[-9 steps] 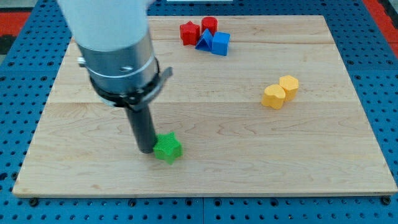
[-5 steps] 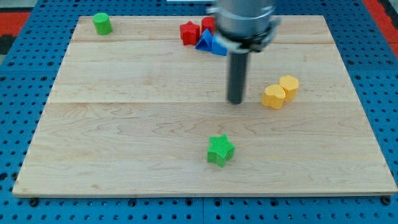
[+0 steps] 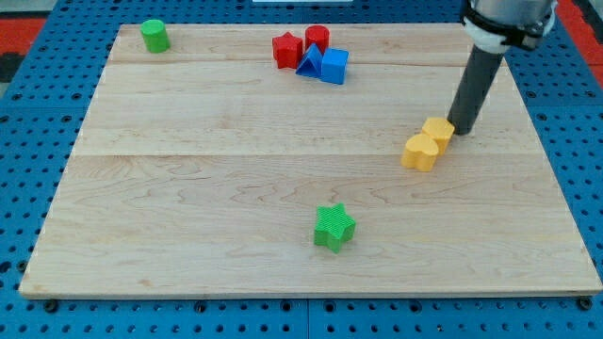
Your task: Push the yellow heart to the top right of the green star
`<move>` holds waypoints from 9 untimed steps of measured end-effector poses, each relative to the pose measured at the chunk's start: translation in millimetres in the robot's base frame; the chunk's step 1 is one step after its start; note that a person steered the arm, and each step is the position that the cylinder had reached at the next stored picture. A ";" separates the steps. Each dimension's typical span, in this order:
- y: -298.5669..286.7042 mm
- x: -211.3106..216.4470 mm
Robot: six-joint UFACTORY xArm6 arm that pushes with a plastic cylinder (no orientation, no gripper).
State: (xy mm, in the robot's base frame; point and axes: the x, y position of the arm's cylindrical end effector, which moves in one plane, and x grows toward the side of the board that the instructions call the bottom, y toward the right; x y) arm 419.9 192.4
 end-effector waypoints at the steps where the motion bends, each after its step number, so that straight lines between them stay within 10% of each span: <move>1: -0.1 31.8; 4: 34.8 15.4; 7: -103.8 45.6; 9: -65.7 46.1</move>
State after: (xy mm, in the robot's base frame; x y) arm 466.0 126.7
